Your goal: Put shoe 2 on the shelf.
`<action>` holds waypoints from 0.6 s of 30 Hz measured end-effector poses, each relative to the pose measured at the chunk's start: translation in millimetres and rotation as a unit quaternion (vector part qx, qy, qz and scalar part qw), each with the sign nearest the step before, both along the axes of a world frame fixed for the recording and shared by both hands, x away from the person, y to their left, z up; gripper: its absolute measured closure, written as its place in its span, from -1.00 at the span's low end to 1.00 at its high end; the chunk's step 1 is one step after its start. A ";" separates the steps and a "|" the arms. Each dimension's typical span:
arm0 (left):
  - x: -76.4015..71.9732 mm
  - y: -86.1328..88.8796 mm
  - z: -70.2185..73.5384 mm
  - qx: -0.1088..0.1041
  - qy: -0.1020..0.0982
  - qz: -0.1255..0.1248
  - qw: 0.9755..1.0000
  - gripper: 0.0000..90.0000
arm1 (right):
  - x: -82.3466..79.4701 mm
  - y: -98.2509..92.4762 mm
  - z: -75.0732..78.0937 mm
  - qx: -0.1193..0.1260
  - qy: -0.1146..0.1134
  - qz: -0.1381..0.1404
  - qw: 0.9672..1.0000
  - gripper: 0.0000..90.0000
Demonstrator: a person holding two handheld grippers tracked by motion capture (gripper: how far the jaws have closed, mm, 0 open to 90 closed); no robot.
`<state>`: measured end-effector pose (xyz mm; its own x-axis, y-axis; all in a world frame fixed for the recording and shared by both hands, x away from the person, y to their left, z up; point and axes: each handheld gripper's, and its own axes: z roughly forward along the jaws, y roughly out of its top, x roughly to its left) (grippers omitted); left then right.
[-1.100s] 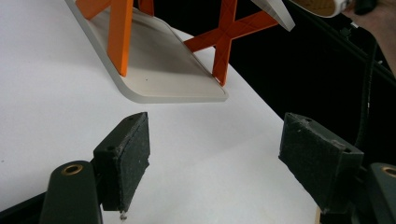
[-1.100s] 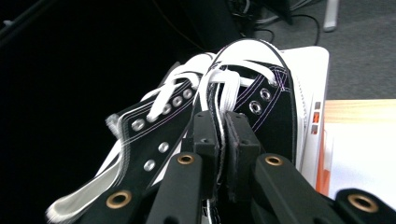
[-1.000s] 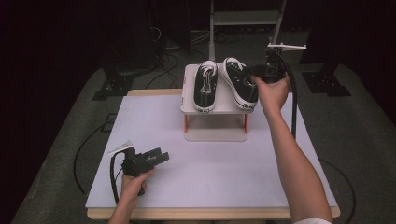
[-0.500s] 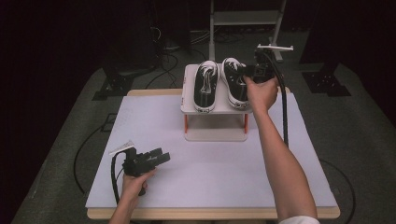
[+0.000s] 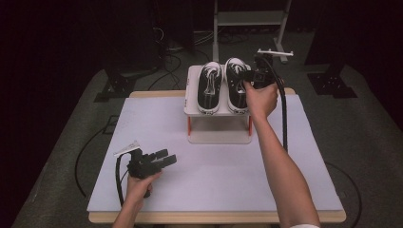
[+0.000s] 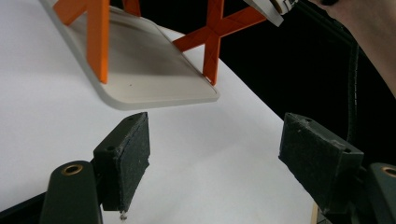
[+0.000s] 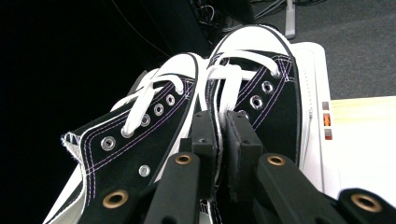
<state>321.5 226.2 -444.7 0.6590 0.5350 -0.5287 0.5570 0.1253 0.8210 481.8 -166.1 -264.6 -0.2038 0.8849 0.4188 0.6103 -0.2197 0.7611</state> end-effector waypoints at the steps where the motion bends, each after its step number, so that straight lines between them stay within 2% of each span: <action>1: 0.0 0.0 0.0 0.000 0.000 0.000 1.000 -0.46 | 0.0 0.0 0.0 0.000 0.000 0.000 1.000 0.83; 6: 0.1 -7.6 7.3 0.006 -0.010 -0.009 1.000 -0.46 | -0.3 0.4 -0.3 0.000 -0.004 -0.004 1.000 0.82; 10: 1.2 -12.1 12.4 0.004 -0.016 -0.014 1.000 -0.46 | -0.3 0.0 -0.6 0.013 -0.006 -0.015 1.000 0.82; 18: 2.8 -16.9 22.1 0.003 -0.025 -0.019 0.999 -0.46 | 2.6 -0.9 -3.9 0.027 -0.002 0.000 1.000 0.75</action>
<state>324.3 209.4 -422.6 0.7052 0.5116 -0.4909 0.5190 0.0992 0.8490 484.3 -166.9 -268.5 -0.2058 0.8607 0.4658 0.6074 -0.2608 0.7503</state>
